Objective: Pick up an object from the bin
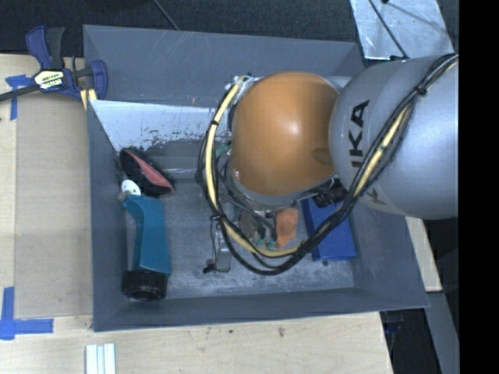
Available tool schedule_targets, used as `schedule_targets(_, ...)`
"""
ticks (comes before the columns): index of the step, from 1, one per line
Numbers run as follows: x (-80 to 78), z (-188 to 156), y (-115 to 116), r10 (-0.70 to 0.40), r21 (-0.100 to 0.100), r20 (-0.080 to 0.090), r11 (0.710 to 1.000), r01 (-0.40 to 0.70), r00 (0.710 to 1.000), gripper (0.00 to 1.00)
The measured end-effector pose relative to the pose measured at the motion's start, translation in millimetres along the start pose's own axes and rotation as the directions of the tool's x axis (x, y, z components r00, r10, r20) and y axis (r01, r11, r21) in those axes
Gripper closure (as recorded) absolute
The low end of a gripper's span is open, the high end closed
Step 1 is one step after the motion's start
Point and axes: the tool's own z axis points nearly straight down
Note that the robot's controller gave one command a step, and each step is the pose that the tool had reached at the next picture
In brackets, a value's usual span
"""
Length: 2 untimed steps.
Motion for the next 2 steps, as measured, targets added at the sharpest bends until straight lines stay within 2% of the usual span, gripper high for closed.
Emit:
schedule_targets(1,-1.7,-4,-1,0.003,-0.002,0.008,1.0,-0.003,1.0,0.0)
schedule_targets(2,-17.1,-11,-34,0.013,-0.003,0.009,1.0,-0.013,1.0,0.0)
